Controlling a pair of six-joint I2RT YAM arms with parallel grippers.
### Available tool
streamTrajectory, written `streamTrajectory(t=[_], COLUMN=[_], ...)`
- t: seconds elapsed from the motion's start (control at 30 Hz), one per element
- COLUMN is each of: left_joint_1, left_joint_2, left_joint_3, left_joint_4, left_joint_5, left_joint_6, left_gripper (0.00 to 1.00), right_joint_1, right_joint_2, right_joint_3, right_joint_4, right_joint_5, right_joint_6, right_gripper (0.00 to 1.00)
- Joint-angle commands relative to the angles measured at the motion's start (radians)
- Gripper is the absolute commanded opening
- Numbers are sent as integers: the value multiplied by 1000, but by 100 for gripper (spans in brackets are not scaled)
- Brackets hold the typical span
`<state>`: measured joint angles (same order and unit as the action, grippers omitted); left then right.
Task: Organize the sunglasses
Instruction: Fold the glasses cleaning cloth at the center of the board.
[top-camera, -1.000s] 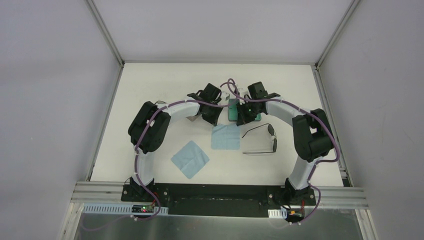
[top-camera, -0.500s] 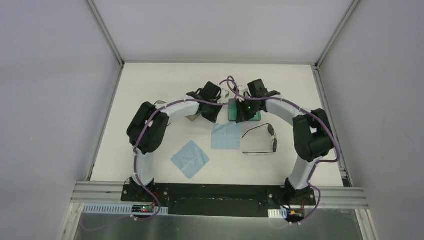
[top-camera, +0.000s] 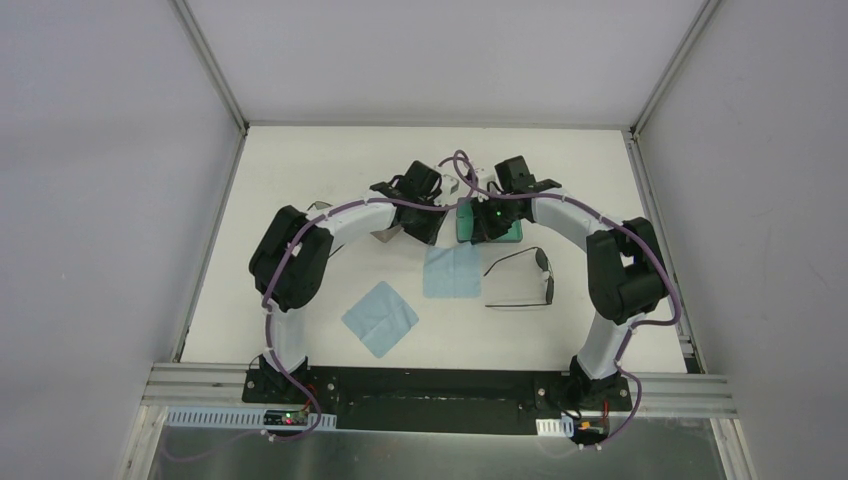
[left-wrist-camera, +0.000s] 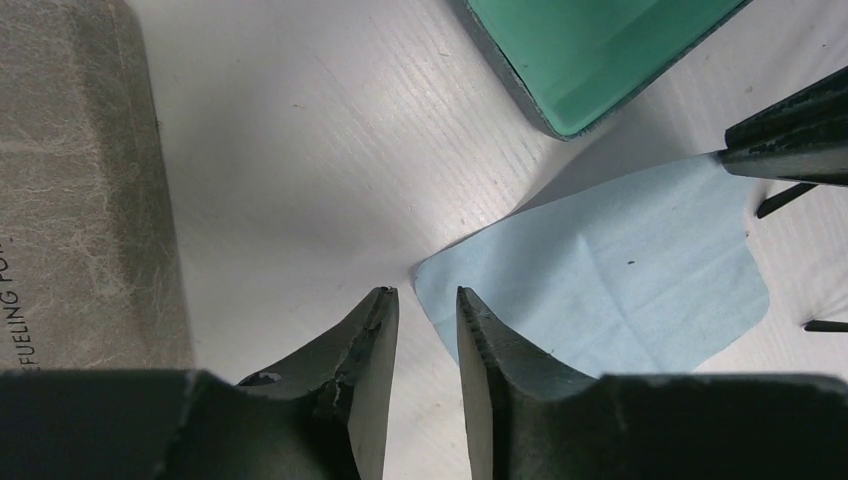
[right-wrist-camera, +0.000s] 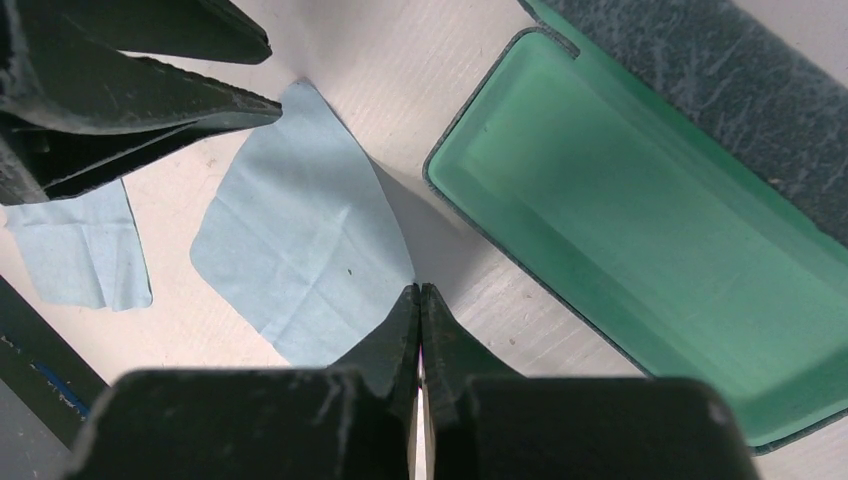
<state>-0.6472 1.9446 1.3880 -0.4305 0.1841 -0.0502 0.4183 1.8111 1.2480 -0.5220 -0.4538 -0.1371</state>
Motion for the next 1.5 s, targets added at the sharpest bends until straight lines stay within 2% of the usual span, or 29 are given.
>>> streamTrajectory(t=[0.0,0.43,0.87,1.23,1.47], left_joint_1=[-2,-2,-3,-3,-3], left_joint_2=[16,71,83,96,103], left_joint_3=[14,7,15,28,36], left_joint_4=[10,9,14,14,12], left_joint_5=[-9,18,88,93,88], left_joint_6=[20,15,7,12,19], left_gripper=[31,32,22,15,5], right_joint_1=[2,1,2,2,2], right_joint_2=[-2,1,2,5,3], right_joint_3=[31,22,17,15,9], right_joint_4=[8,14,17,17,20], right_joint_5=[-22,-21,-19,-17,-16], right_joint_6=[-13,-10,-9,-9,-7], right_gripper=[0,0,0,0,0])
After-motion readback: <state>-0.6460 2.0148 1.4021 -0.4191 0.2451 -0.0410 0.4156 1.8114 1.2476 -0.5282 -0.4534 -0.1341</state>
